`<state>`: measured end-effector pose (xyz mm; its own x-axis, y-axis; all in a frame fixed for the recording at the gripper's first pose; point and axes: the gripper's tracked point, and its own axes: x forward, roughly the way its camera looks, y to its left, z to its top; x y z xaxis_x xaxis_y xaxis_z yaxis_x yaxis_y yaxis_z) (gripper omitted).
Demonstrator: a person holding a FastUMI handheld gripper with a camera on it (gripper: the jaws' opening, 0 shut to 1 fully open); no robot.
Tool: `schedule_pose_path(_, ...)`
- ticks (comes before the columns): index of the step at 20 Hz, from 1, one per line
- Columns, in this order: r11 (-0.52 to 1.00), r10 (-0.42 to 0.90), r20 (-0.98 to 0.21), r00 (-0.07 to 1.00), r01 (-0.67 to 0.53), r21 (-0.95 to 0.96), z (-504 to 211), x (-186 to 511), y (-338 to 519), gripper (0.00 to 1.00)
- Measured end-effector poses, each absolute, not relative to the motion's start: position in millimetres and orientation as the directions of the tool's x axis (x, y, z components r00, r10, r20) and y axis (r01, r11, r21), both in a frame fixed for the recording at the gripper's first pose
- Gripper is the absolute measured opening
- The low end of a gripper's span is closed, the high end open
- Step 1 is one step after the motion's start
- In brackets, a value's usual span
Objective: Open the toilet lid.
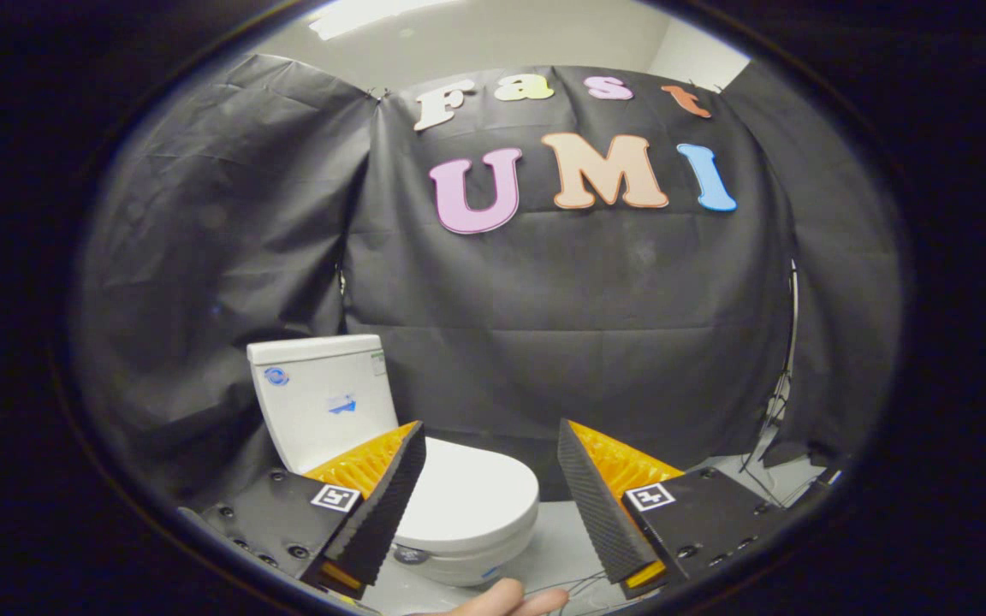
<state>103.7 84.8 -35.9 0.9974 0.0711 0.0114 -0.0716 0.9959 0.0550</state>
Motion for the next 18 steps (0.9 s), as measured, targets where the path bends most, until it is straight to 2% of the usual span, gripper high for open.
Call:
schedule_pose_path(4, 0.992, 0.085, -0.032, 0.996, -0.082, 0.096, -64, 105, 113, 0.97)
schedule_pose_path(8, 0.982, 0.106, 0.005, 0.994, -0.105, 0.155, -71, 112, 132, 0.97)
schedule_pose_path(12, 0.966, 0.104, -0.011, 0.994, -0.099, 0.239, -103, 118, 138, 0.98)
schedule_pose_path(18, 0.878, 0.017, -0.068, 0.998, 0.017, 0.478, -184, 119, 129, 0.99)
